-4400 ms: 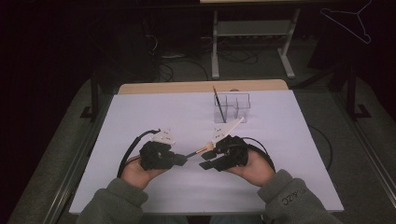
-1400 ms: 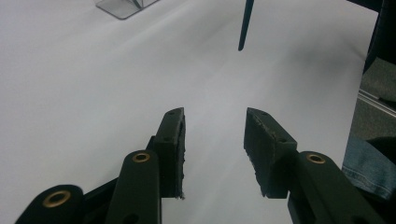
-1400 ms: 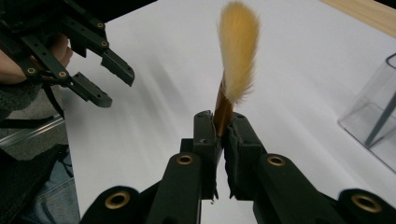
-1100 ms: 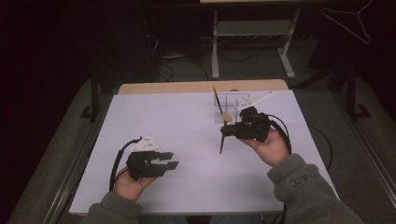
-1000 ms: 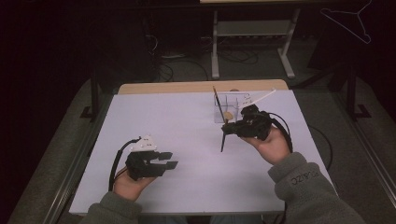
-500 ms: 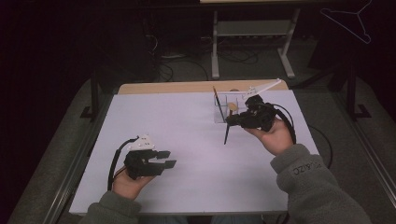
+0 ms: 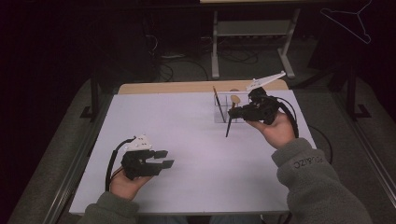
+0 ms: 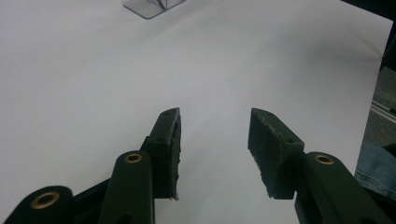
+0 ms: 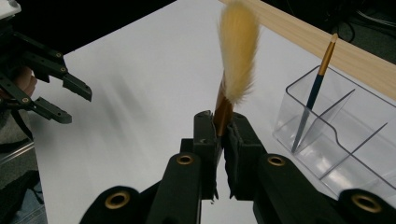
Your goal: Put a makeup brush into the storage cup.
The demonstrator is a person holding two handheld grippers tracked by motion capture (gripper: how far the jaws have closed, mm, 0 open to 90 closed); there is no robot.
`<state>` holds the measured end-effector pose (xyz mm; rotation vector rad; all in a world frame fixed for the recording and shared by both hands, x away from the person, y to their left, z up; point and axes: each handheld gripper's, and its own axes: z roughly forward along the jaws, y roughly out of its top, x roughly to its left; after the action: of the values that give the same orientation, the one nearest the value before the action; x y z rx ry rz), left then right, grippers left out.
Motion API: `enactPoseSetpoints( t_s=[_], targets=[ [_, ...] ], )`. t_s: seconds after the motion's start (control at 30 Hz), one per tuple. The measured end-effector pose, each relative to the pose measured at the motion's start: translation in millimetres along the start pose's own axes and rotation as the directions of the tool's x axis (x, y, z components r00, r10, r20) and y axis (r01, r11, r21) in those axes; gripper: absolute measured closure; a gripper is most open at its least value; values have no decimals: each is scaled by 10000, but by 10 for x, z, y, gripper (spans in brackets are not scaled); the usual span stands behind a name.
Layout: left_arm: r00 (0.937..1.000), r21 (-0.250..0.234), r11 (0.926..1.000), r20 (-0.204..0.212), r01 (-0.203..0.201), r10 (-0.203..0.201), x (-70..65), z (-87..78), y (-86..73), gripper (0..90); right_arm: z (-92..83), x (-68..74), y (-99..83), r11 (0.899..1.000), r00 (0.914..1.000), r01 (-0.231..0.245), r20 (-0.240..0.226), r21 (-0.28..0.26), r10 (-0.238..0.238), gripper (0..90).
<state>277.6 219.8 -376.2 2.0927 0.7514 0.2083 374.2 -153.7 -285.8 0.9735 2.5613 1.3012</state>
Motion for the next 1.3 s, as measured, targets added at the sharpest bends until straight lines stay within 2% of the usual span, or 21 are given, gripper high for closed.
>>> enactPoseSetpoints(
  t_s=[0.5, 0.67, 0.93, 1.2, 1.23, 1.3],
  targets=[
    [9998, -60, 9998, -93, 190, -191, 23, -23, -14, 519, -81, -153, 209, 9997, 9989, -170, 427, -184, 177, 825],
    [9999, -60, 10000, -150, 76, -77, 38, -32, -8, 517, -113, -194, 305, 9994, 9978, -255, 602, -241, 269, 825],
    [9997, -66, 9999, -210, 156, -158, 61, -50, -18, 515, -145, -265, 437, 9991, 9970, -246, 727, -354, 271, 824],
    [9995, -230, 9995, -240, 216, -221, 64, -56, -26, 511, -147, -348, 646, 9989, 9943, -187, 1042, -430, 231, 824],
    [9996, -134, 9998, -266, 117, -120, 73, -65, -27, 511, -140, -359, 679, 9988, 9936, -241, 1092, -429, 286, 825],
    [9994, -153, 9997, -276, 188, -193, 72, -69, -28, 511, -118, -377, 742, 9988, 9918, -284, 1234, -389, 330, 824]
  ],
)
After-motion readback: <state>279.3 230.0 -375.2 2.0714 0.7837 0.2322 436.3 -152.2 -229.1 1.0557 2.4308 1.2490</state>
